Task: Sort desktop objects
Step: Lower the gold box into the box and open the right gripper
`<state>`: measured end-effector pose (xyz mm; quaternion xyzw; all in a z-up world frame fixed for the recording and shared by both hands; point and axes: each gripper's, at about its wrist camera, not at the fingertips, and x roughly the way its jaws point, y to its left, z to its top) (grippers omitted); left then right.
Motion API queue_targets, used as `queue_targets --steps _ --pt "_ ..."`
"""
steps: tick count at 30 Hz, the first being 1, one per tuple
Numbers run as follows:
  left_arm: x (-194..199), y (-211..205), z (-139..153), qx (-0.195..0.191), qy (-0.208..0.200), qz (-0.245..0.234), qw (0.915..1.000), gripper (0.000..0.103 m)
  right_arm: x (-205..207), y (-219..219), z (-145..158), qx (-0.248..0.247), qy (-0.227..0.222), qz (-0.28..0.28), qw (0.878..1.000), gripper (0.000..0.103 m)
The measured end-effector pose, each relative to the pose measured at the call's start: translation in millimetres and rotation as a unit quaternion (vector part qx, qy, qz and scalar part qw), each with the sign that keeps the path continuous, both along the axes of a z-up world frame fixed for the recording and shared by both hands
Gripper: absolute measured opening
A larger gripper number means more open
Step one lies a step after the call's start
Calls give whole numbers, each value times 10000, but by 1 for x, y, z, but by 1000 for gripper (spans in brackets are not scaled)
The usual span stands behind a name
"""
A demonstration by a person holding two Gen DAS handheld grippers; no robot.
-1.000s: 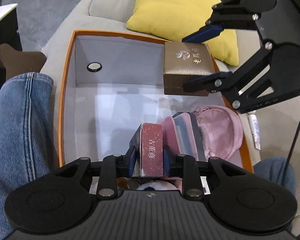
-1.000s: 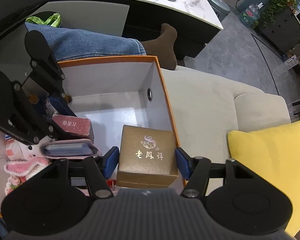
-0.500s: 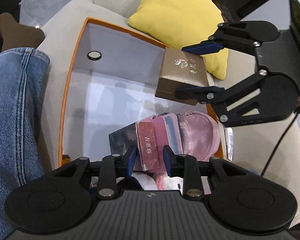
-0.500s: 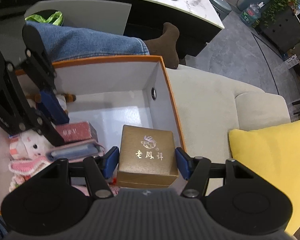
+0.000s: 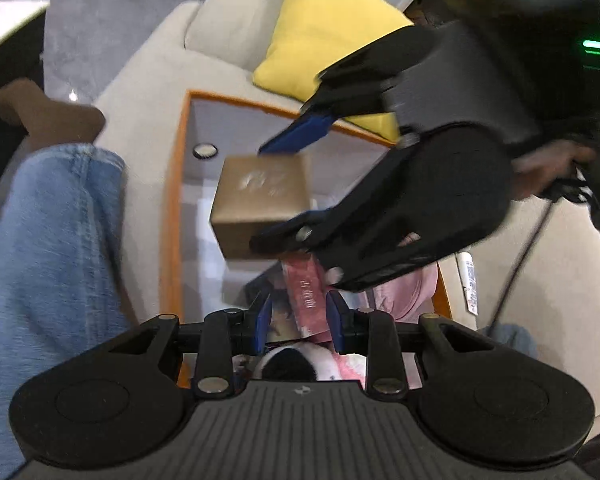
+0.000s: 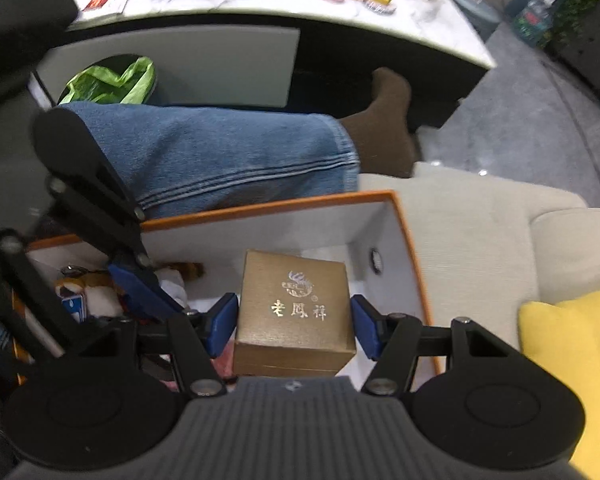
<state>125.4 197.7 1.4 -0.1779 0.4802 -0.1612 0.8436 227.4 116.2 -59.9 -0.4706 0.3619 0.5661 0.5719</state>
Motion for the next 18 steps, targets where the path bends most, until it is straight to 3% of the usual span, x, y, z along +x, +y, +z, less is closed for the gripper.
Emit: queue_targets --steps 10,18 --pt "-32 31 29 634 -316 217 9973 33 -10 51 -38 -1106 328 438 9924 63" --pt "-30 50 21 630 -210 375 9971 33 -25 65 -71 -1604 425 606 9843 63"
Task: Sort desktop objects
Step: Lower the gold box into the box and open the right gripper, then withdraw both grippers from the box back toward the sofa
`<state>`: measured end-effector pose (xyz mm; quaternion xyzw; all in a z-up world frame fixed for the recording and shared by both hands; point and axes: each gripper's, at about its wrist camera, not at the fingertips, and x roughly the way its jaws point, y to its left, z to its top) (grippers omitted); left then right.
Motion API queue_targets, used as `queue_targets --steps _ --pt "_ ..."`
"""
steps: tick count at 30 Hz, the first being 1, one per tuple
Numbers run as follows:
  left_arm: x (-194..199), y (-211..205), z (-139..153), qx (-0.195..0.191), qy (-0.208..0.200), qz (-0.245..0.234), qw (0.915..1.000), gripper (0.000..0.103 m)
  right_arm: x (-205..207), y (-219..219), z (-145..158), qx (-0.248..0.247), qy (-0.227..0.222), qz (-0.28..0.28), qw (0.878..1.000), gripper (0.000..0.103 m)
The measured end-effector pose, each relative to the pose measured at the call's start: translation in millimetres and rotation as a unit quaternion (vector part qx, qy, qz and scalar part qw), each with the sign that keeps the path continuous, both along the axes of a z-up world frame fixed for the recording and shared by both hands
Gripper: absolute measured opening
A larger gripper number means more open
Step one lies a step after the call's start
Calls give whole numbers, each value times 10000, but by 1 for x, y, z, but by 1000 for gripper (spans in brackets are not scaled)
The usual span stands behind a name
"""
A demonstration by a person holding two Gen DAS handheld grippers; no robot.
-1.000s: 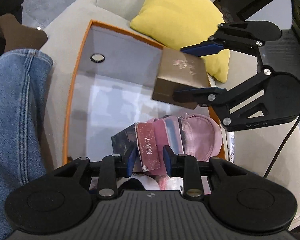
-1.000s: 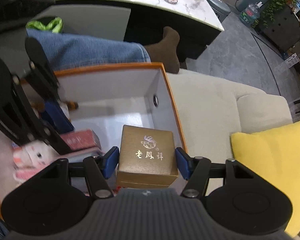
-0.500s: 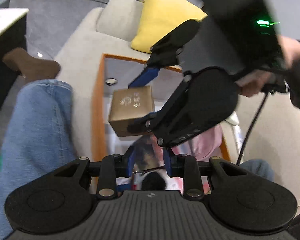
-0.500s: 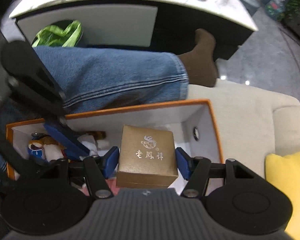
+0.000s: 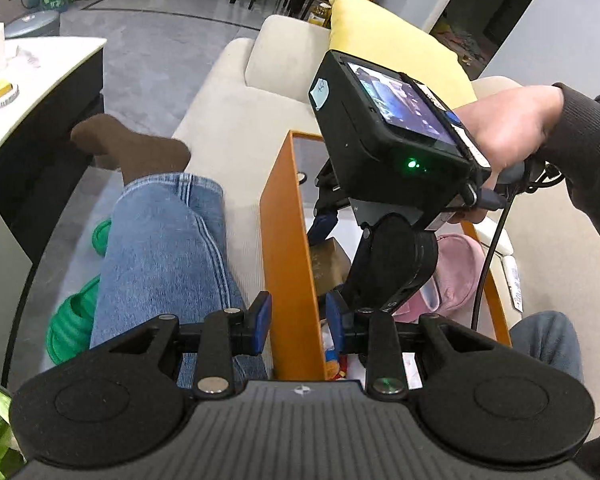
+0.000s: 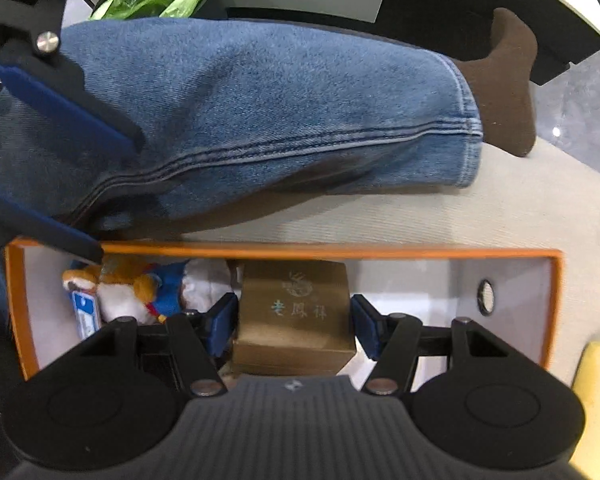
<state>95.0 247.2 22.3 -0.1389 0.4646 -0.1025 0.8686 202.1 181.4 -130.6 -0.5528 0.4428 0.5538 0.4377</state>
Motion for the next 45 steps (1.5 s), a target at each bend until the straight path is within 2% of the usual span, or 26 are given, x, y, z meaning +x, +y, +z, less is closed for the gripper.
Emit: queue_targets --steps 3,9,15,18,24,27,31,35,37,39,42,45 --pt "-1 1 -6 -32 75 -25 10000 33 -1 0 -4 21 53 -80 10000 62" --pt "-4 6 -8 -75 96 61 9999 33 -5 -4 -1 64 44 -145 9999 68" --pt "-7 4 -6 -73 98 48 9999 33 -4 -12 3 88 25 -321 9994 67" --pt "-8 3 -5 -55 81 58 9999 33 -2 -11 5 252 147 -621 9976 66" --pt "-8 -3 -1 34 69 50 10000 33 -7 -18 8 475 104 -747 9960 66" --pt "-9 -11 9 147 -3 -29 9999 33 -5 -25 24 604 23 -844 9946 68" --pt "-12 -29 26 307 -151 -196 9992 33 -5 -45 59 1083 27 -1111 9879 67" --pt "-14 -57 44 426 -341 -429 9976 33 -4 -85 98 1621 -169 -1469 9756 66" --pt "-14 -72 51 462 -432 -558 9964 33 -4 -115 117 1851 -284 -1787 9659 61" --pt "-13 -89 58 465 -529 -706 9950 33 -2 -150 132 2019 -452 -2135 9548 60" --pt "-7 -114 63 477 -631 -967 9922 33 2 -208 139 2100 -705 -2823 9334 60" --pt "2 -142 66 534 -731 -1307 9873 33 7 -270 129 1963 -914 -3636 9060 60"
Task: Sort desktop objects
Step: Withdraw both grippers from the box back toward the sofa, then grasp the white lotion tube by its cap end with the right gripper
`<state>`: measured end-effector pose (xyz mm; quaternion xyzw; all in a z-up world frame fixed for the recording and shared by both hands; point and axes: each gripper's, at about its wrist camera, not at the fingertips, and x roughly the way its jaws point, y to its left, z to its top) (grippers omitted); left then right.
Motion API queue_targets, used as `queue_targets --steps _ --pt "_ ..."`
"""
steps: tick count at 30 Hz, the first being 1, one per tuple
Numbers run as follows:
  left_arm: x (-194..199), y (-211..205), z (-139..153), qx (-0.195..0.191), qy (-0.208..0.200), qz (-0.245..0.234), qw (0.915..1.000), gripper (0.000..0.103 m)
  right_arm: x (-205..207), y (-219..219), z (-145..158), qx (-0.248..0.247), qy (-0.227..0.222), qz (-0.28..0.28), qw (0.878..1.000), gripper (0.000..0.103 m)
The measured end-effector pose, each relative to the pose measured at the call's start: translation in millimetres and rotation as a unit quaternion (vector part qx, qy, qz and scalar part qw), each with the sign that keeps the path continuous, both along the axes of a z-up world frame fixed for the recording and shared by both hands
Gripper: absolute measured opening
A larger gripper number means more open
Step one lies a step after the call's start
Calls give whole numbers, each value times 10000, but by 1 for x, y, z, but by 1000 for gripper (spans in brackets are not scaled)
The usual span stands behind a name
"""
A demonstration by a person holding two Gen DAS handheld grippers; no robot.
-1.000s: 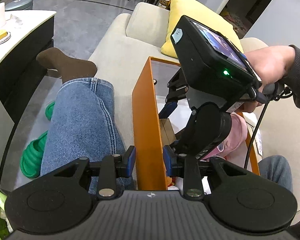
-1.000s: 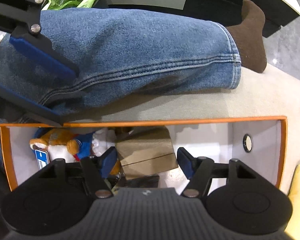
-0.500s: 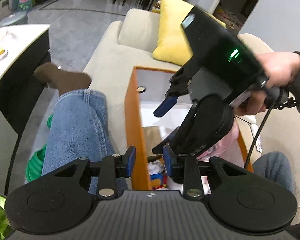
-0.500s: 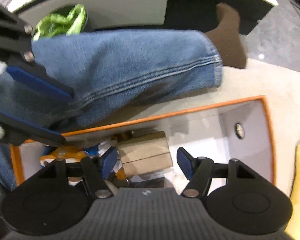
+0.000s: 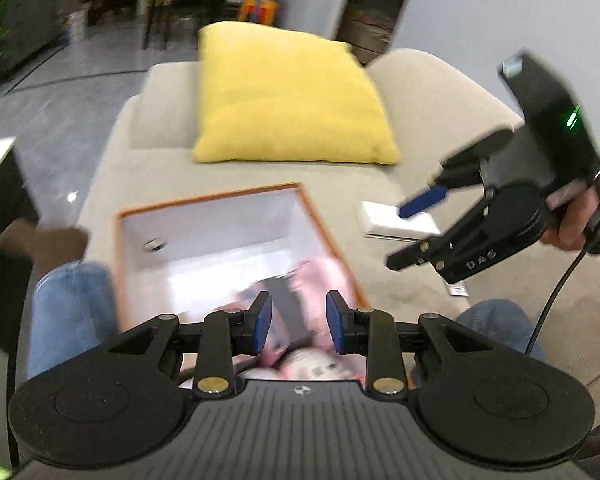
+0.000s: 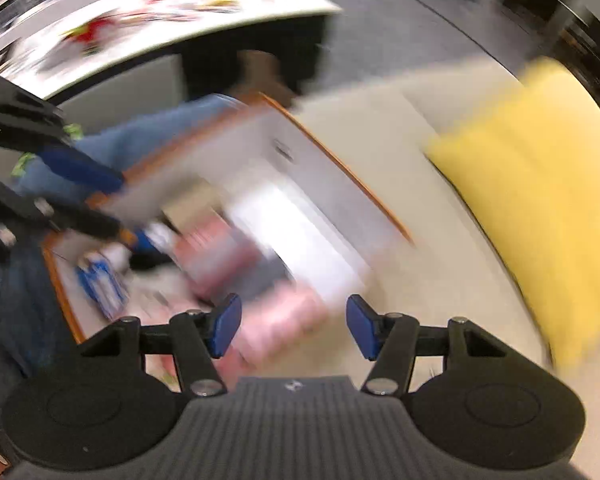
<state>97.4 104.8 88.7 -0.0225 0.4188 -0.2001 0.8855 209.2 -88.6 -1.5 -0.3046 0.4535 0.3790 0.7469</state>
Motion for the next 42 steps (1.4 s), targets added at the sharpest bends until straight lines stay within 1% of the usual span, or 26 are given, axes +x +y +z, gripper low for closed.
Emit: queue_targets --steps 2,4,6,9,12,15,19,22,26,27,28,29,30,34,37,40,42 --pt "6 -21 0 101 -53 -202 9997 33 3 -37 -16 -150 14 -544 9984 60" --pt "12 -38 -2 201 -86 -373 9991 33 6 -70 -38 -432 21 -1045 9936 59" --pt "18 -57 -5 272 -101 -558 9980 33 12 -100 -59 -600 138 -1488 9870 58" --pt "28 -79 -12 337 -55 -794 9963 33 22 -138 -86 -657 332 -2180 9732 58" --pt "37 -100 -19 405 46 -960 9945 33 31 -163 -110 -639 476 -2736 9585 58" --pt "43 -114 -26 460 146 -1060 9932 33 38 -169 -131 -764 500 -3010 9492 58" --pt "50 -125 -31 523 235 -1140 9918 33 41 -177 -150 -862 582 -3050 9467 58" --pt "54 -130 -35 591 279 -1131 9914 33 41 -179 -163 -823 686 -3034 9468 56" --pt "55 -132 -37 654 333 -1094 9913 33 38 -180 -167 -731 678 -3019 9481 56" --pt "55 -133 -37 662 335 -1095 9912 33 36 -180 -167 -704 687 -3009 9486 52" --pt "54 -134 -36 671 331 -1103 9911 33 35 -182 -166 -673 690 -3036 9479 43" --pt "52 -135 -35 680 317 -1120 9909 33 34 -183 -165 -666 679 -3081 9466 38" --pt "51 -135 -34 686 301 -1132 9907 33 33 -186 -164 -641 684 -3124 9453 26" --pt "46 -137 -29 754 202 -1164 9901 33 21 -192 -153 -480 576 -3160 9458 11" --pt "43 -140 -28 839 140 -1196 9892 33 11 -196 -135 -426 238 -3213 9457 4" --pt "43 -144 -27 884 103 -1233 9884 33 7 -204 -114 -418 -187 -3278 9436 1" --pt "44 -147 -26 873 79 -1253 9882 33 14 -217 -109 -393 -278 -3402 9391 1"
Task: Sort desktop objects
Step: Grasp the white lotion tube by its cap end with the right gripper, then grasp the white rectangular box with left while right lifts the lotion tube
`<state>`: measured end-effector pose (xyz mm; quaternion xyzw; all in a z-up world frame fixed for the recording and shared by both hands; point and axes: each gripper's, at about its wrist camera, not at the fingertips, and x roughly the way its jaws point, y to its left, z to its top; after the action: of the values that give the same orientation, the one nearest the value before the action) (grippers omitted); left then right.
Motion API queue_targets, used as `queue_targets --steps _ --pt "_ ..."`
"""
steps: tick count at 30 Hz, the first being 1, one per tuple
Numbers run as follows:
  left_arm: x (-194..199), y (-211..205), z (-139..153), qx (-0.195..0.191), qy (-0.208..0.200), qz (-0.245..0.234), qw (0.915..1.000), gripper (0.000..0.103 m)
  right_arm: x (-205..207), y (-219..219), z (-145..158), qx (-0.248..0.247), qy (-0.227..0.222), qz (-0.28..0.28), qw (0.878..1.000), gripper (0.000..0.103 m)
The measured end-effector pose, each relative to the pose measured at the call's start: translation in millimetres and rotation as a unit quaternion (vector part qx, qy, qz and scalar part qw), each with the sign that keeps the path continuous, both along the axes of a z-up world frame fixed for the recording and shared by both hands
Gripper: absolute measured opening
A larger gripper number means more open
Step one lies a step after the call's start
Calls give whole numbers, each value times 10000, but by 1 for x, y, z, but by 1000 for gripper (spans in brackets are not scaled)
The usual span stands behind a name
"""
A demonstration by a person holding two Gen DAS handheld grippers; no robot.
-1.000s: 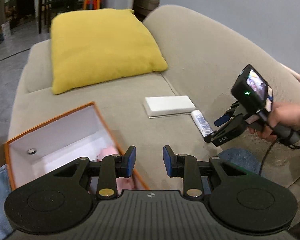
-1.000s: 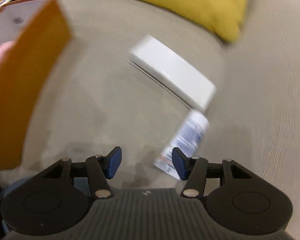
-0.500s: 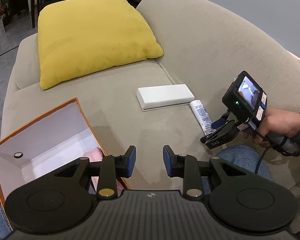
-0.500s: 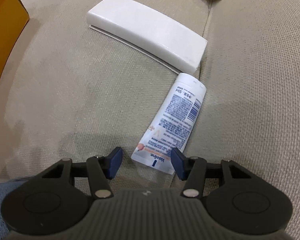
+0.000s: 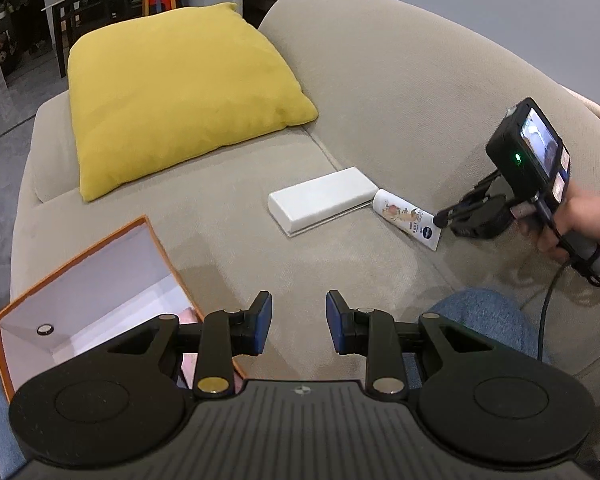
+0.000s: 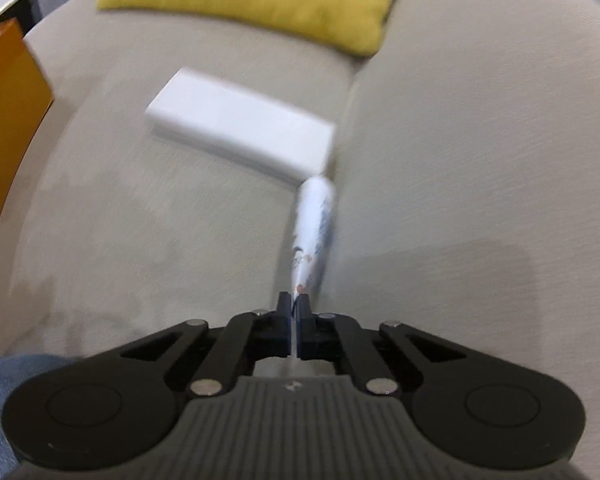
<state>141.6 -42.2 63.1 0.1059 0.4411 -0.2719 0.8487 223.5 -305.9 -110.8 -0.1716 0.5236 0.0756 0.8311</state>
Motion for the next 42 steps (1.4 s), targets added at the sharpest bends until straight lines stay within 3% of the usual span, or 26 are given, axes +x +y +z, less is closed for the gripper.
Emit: queue_targets --steps 4,10,14,17,19,21,24,31,35,37,38,42 --pt "6 -5 -1 3 7 3 10000 33 13 -7 8 278 64 -49 9996 0" --pt "12 -9 -6 151 53 13 9999 33 12 -3 -16 463 69 -63 9989 4" --pt "16 -9 -8 173 91 38 9998 33 19 3 -29 327 -26 -71 9994 5" --pt "15 -9 -9 199 119 30 9997 33 10 12 -35 1 -165 76 9998 13" --pt "15 -9 -9 225 129 35 9997 33 9 20 -40 -25 -275 188 9994 27" --pt "17 -10 -11 266 136 37 9995 33 9 23 -45 -144 -424 165 9989 25" --pt "21 -14 -13 383 -7 -12 9993 33 14 21 -51 -280 -560 8 9980 8" --pt "38 -37 -21 660 -269 -592 9957 33 5 4 -1 187 -759 -134 9969 8" --pt "50 -67 -28 1034 -512 -1118 9870 37 12 -8 35 566 -485 -126 9971 7" --pt "54 -87 -37 1311 -624 -1418 9792 42 21 -13 46 597 -336 -19 9976 7" --pt "57 -97 -43 1427 -660 -1582 9748 49 23 -14 49 600 -265 14 9978 7" --pt "70 -134 -75 1920 -814 -2042 9565 50 33 -29 50 862 11 -7 9963 7"
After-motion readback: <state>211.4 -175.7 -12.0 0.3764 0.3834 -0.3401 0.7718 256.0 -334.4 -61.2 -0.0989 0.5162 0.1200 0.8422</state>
